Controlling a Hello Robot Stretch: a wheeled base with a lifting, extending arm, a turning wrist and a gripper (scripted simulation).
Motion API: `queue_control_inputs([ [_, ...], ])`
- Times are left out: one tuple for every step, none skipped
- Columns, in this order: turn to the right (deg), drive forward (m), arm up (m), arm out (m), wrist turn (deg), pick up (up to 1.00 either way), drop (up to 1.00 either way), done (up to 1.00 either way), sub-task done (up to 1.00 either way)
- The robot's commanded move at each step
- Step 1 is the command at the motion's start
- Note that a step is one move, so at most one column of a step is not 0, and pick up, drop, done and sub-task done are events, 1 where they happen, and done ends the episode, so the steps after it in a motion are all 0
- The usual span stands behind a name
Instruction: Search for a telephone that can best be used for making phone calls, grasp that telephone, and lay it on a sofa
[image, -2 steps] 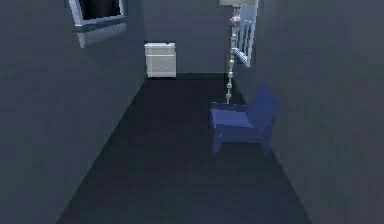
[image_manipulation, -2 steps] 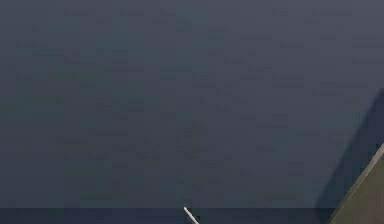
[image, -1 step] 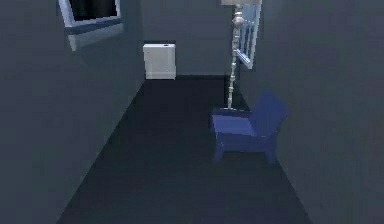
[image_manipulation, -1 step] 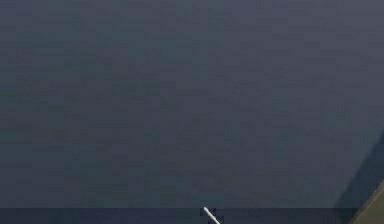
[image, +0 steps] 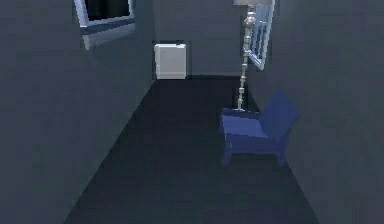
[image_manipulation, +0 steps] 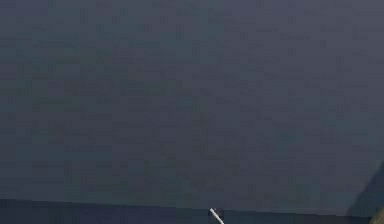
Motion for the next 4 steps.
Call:
queue_control_inputs([
  [45.0, 0.00, 0.00, 0.00, 0.0, 0.00, 0.00, 0.00, 0.00],
  [45.0, 0.00, 0.00, 0.00, 0.0, 0.00, 0.00, 0.00, 0.00],
  [3.0, 0.00, 0.00, 0.00, 0.0, 0.00, 0.00, 0.00, 0.00],
  [0.0, 0.10, 0.00, 0.00, 0.0, 0.00, 0.00, 0.00, 0.00],
])
